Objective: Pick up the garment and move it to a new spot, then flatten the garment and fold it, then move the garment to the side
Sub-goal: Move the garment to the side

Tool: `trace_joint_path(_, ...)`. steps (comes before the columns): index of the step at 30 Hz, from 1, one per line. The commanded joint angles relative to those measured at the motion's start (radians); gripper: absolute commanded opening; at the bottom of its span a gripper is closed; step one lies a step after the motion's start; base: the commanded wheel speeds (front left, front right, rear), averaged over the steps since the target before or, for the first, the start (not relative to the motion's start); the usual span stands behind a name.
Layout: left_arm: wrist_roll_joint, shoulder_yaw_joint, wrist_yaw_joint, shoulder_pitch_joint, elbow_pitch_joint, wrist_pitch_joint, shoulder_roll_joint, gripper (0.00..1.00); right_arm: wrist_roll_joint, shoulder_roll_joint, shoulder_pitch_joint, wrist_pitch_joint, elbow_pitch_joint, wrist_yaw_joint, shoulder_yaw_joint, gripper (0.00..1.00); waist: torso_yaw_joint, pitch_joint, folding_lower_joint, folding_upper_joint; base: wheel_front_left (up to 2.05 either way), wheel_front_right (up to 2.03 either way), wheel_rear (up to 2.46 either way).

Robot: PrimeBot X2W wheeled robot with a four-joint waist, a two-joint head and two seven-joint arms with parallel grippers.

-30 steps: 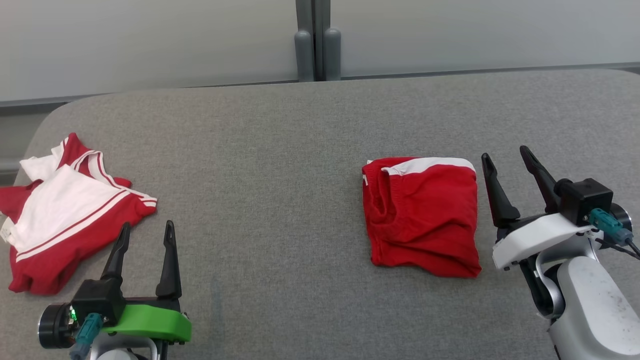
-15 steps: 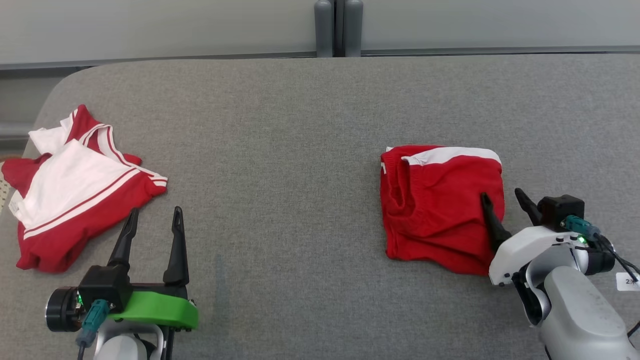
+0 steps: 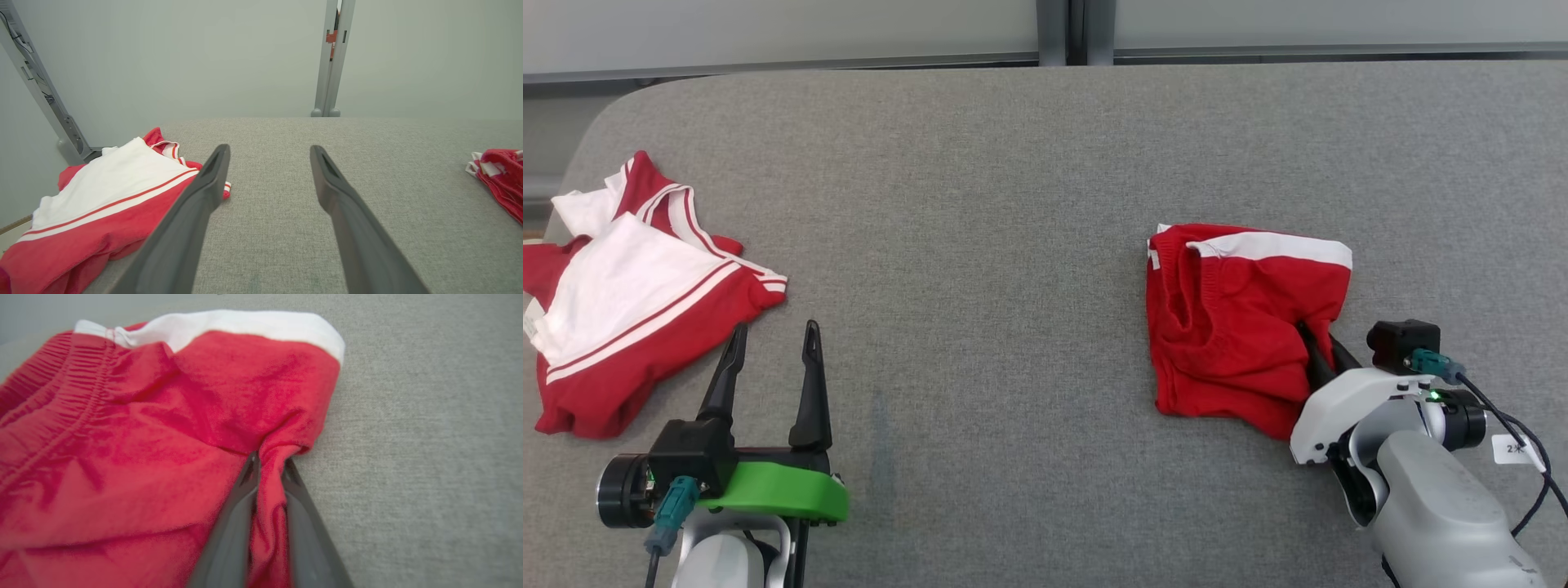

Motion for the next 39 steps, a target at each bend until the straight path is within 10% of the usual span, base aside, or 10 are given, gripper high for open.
trace_joint_path(1, -0.003, 0.001, 0.008, -0.005, -0.004, 0.0, 0.0, 1.0, 0.007, -0.008, -0.004, 0.008, 0.021, 0.0, 0.017, 0.0, -0.003, 0.008, 0.0, 0.0, 0.0, 0.0, 0.0)
trace_joint_path(17, 0.026, -0.008, 0.002, -0.117, -0.078, 0.0, 0.011, 1.0, 0.035, -0.279, -0.297, 0.034, -0.105, -0.001, 0.305, 0.0, -0.121, 0.257, 0.0, 0.0, 0.0, 0.0, 0.0)
trace_joint_path(39, 0.09, -0.035, -0.001, -0.237, -0.208, 0.033, 0.137, 1.0, 0.175, -0.691, -0.577, 0.068, -0.139, 0.0, 0.37, 0.0, -0.31, 0.508, 0.0, 0.0, 0.0, 0.0, 0.0)
